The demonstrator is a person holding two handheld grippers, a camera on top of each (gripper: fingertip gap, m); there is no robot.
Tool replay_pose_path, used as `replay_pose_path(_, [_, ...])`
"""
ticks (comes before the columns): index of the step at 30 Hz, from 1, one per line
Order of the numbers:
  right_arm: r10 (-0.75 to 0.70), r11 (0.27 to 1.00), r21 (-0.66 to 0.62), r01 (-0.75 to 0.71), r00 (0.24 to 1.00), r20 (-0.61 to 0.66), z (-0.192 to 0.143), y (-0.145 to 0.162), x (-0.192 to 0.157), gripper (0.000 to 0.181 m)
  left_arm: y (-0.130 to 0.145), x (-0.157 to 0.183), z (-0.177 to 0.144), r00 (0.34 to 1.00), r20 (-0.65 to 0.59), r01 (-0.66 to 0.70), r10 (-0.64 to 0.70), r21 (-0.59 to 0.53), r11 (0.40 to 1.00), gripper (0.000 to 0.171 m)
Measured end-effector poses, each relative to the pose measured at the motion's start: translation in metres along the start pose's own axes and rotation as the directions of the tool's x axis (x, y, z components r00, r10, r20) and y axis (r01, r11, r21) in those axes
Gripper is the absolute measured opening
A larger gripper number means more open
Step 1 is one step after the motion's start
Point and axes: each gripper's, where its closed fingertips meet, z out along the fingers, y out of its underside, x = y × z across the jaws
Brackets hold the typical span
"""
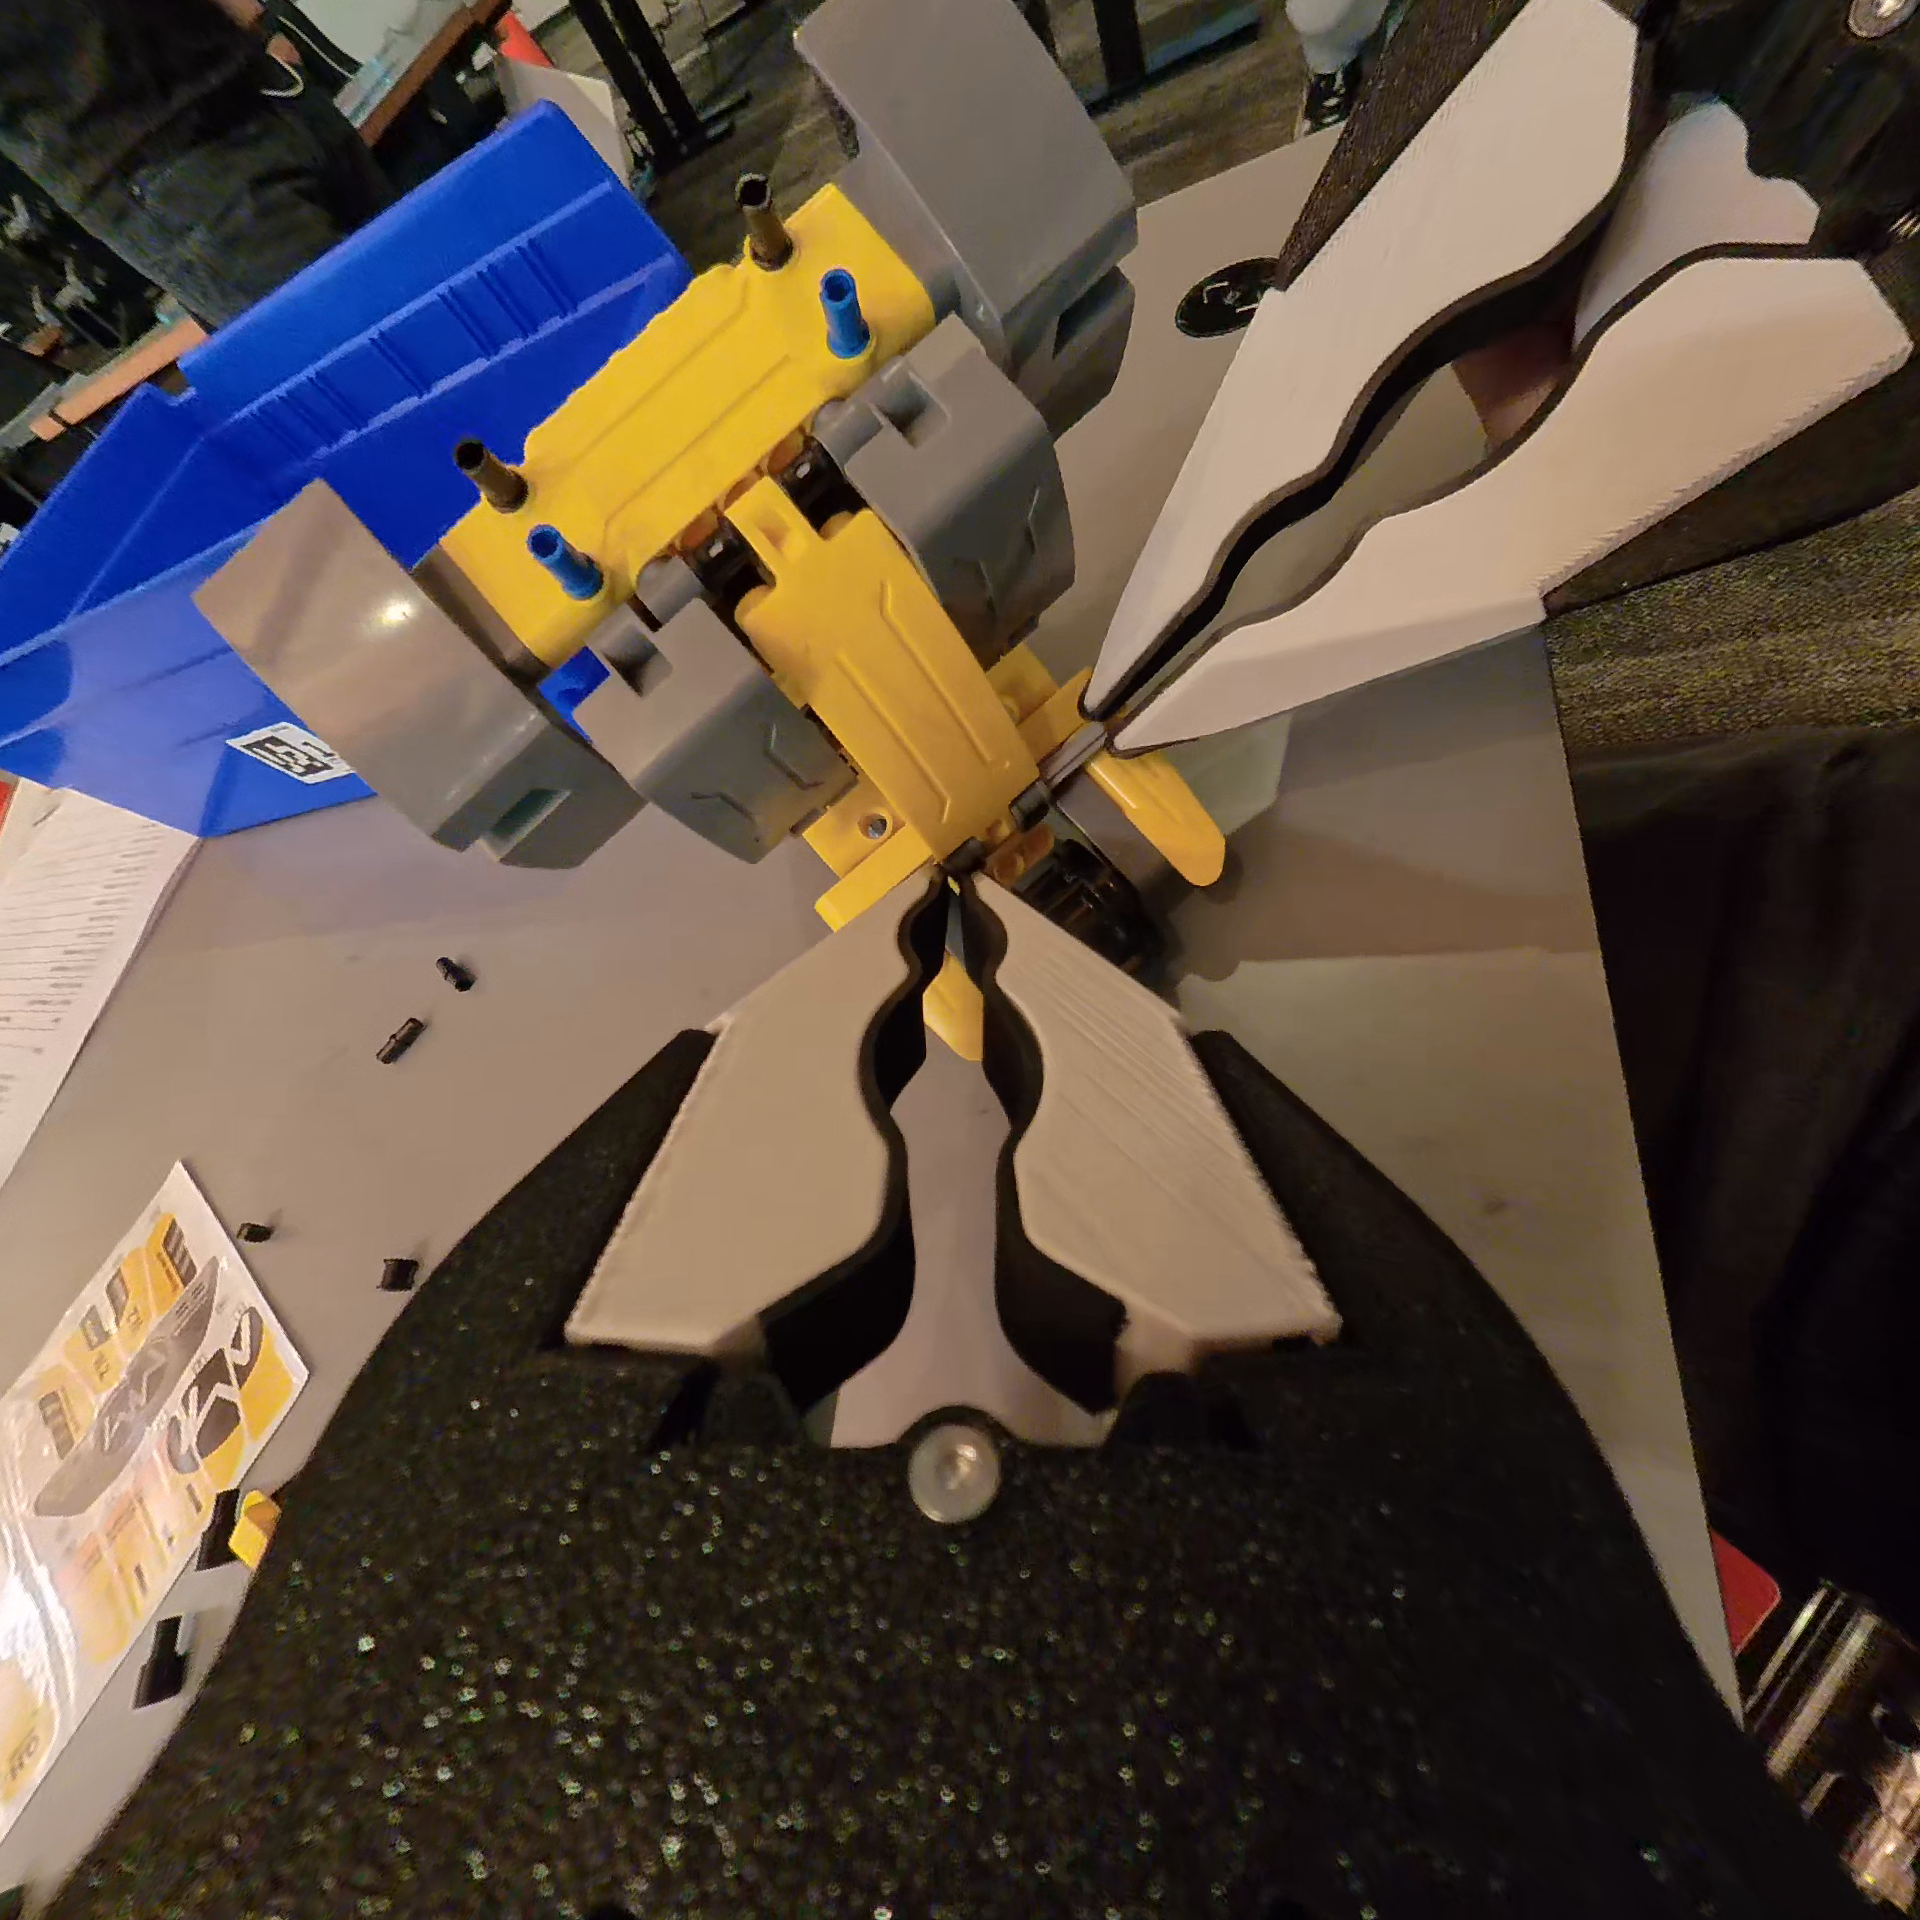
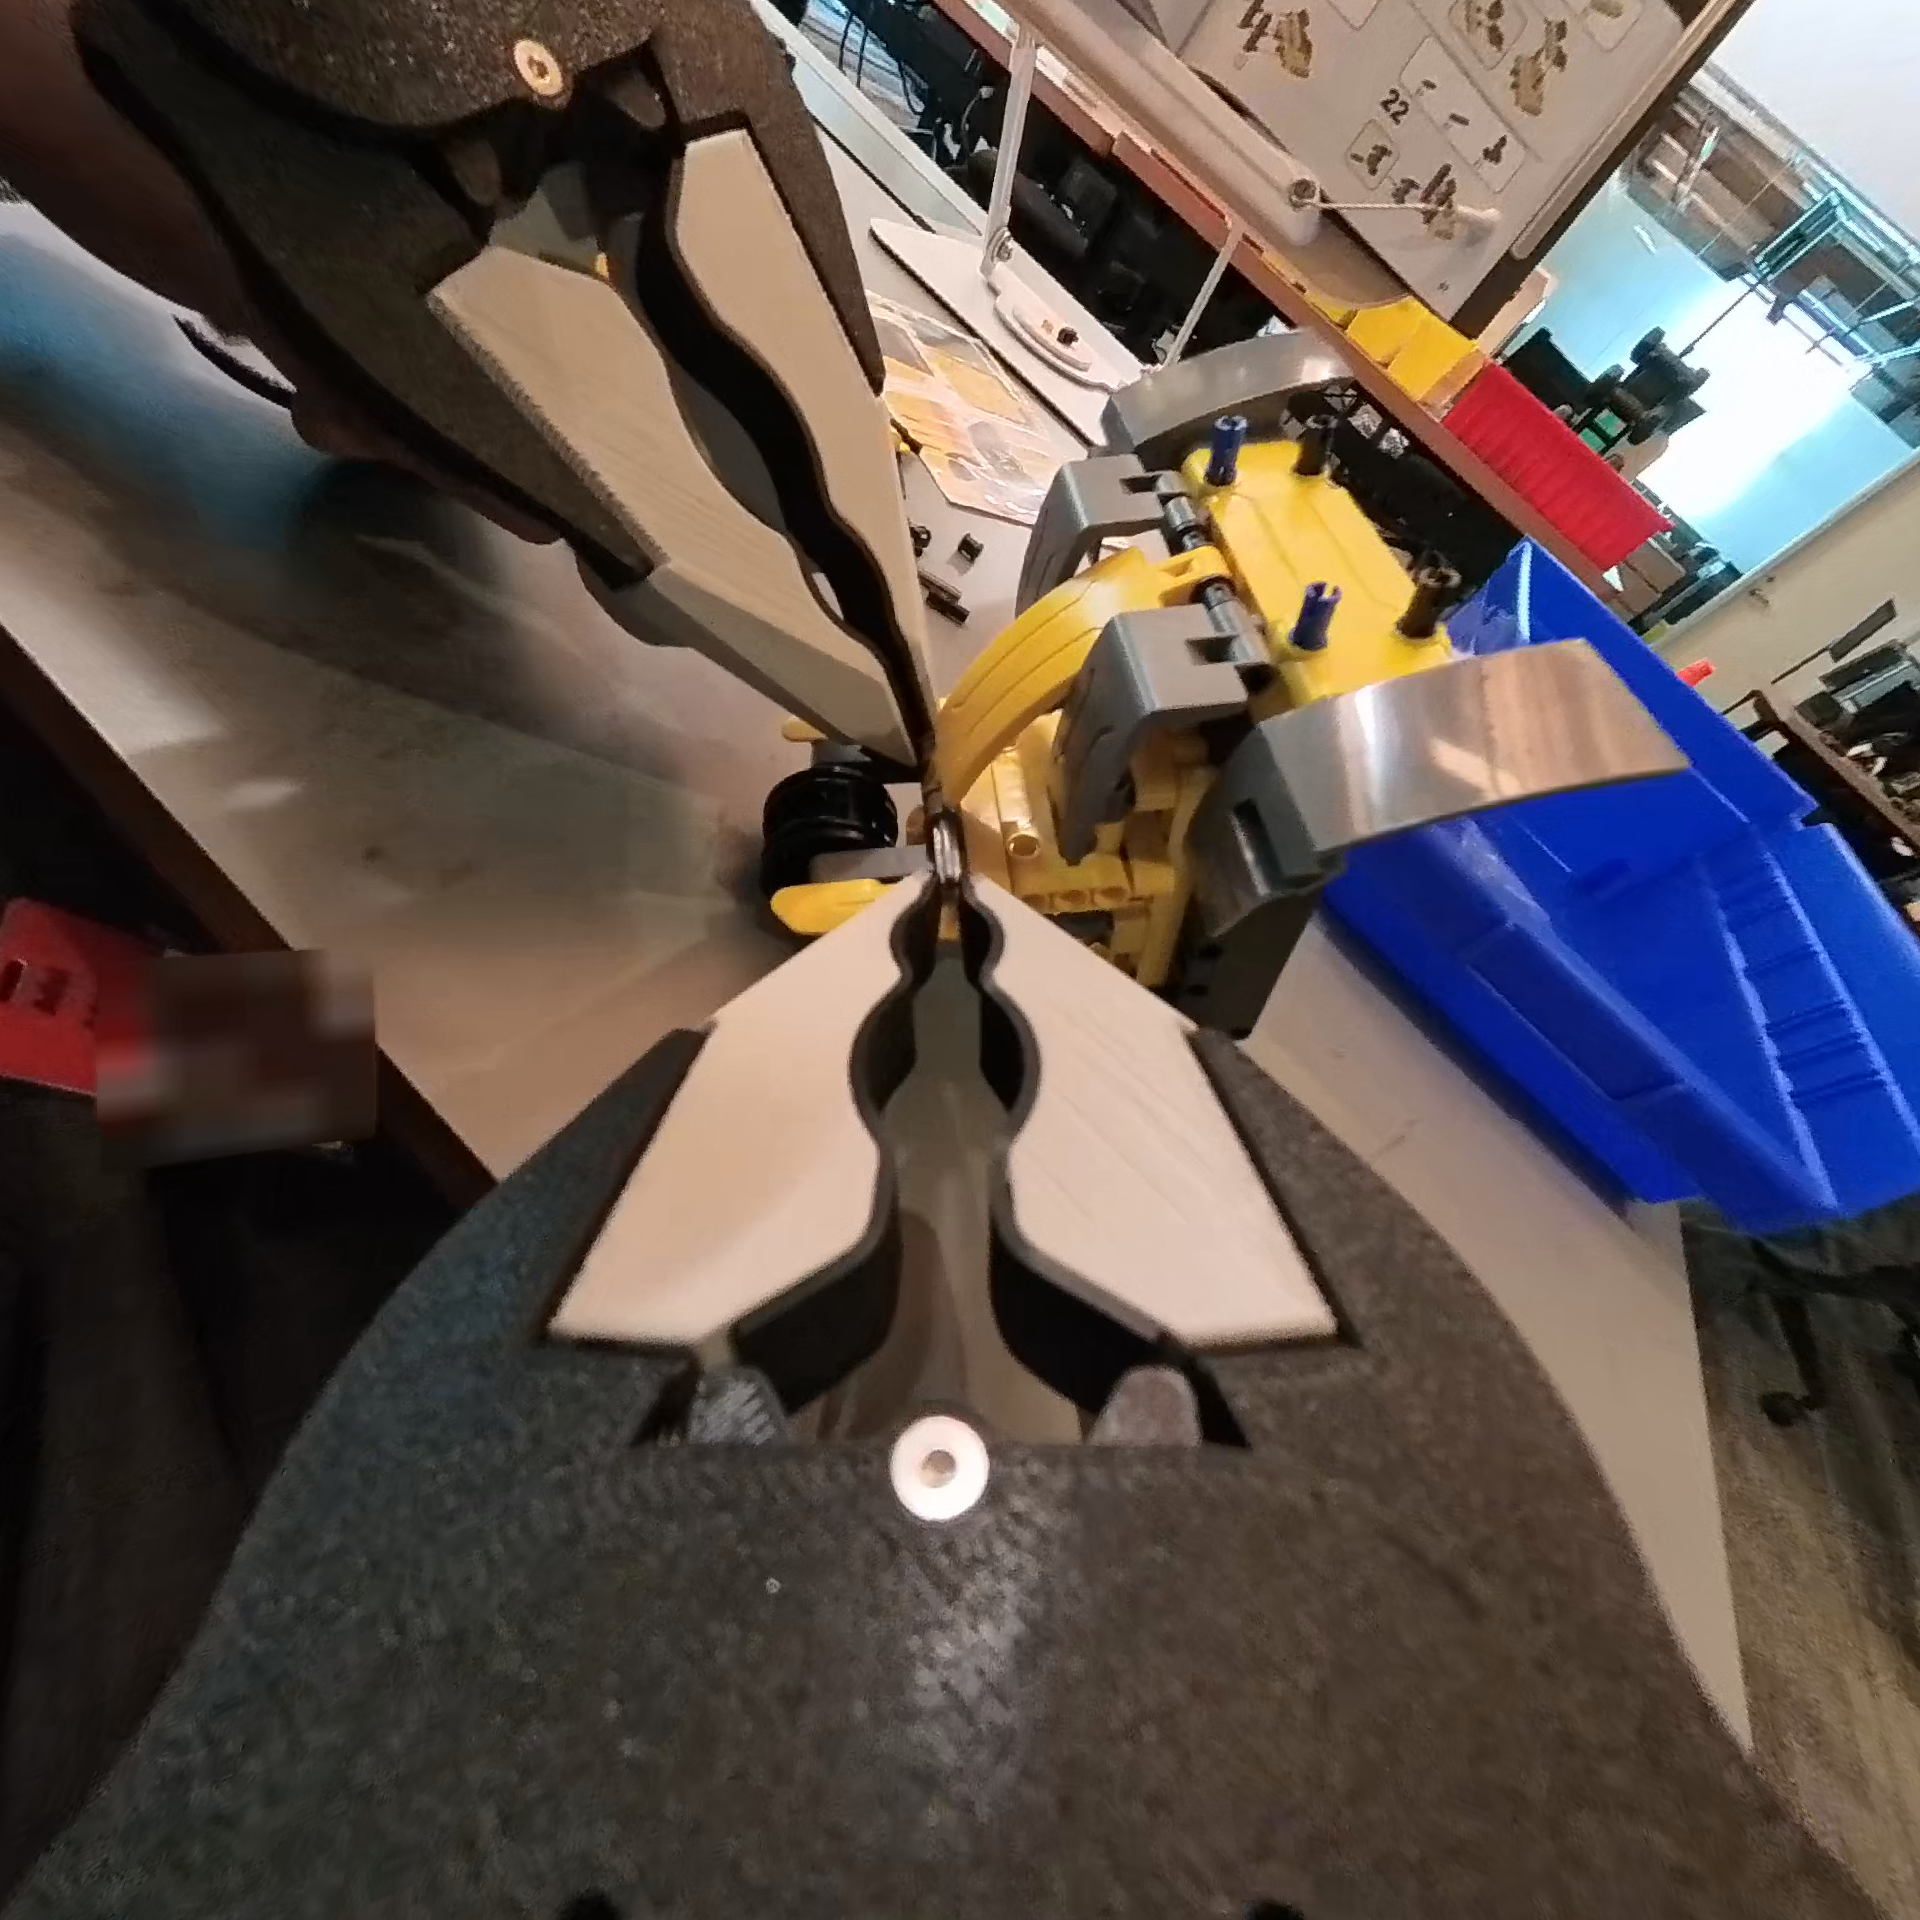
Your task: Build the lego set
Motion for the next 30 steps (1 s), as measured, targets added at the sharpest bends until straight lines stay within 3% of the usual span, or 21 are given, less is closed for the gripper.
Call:
replay_pose_path(9, [0.061,0.998,0.011,-0.061,0.997,0.037,0.0002,0.0009,0.0003,0.002,-0.0006,0.0026,-0.0001,0.994,-0.081,0.076,-0.076,0.001,0.997,0.000])
replay_pose_path(30, [0.127,0.992,-0.001,-0.127,0.987,0.102,0.0039,0.0009,0.0010,0.002,-0.0007,0.0010,0.0009,0.975,-0.145,0.167,-0.166,-0.007,0.986,0.000])
